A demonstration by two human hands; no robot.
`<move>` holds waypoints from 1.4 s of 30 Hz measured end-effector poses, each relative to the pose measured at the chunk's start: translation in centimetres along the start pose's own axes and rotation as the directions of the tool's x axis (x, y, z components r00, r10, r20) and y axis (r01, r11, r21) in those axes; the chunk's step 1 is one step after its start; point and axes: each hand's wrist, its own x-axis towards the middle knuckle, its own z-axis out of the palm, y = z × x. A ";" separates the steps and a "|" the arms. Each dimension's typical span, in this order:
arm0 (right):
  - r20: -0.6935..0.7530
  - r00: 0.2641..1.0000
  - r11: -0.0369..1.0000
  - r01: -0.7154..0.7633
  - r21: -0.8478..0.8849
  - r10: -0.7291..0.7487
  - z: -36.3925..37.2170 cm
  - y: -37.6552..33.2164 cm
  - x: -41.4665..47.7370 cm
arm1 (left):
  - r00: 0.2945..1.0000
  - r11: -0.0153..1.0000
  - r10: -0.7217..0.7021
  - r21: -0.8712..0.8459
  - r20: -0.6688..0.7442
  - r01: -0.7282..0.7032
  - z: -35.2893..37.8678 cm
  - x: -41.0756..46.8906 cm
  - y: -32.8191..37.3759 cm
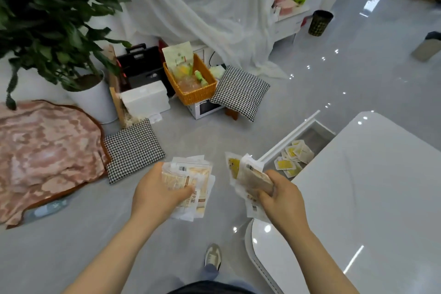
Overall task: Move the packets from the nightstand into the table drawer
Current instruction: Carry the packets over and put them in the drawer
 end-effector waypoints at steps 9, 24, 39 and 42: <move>-0.042 0.991 0.992 -0.128 -0.020 0.127 0.1 0.1 10.4 | 0.988 0.995 0.078 0.047 0.131 -0.085 1.9 12.9 5.1; -0.261 0.788 0.829 -0.547 0.120 0.558 3.0 -1.6 25.2 | 0.844 0.932 0.247 0.120 0.476 -0.341 4.9 36.7 16.2; -0.364 0.466 0.583 -0.732 0.354 0.806 -1.0 8.2 31.3 | 0.571 0.799 0.285 0.138 0.770 -0.585 21.7 44.0 29.7; -0.343 0.414 0.531 -0.741 0.411 0.843 -2.2 10.5 31.9 | 0.516 0.764 0.257 0.155 0.817 -0.626 25.5 44.2 32.7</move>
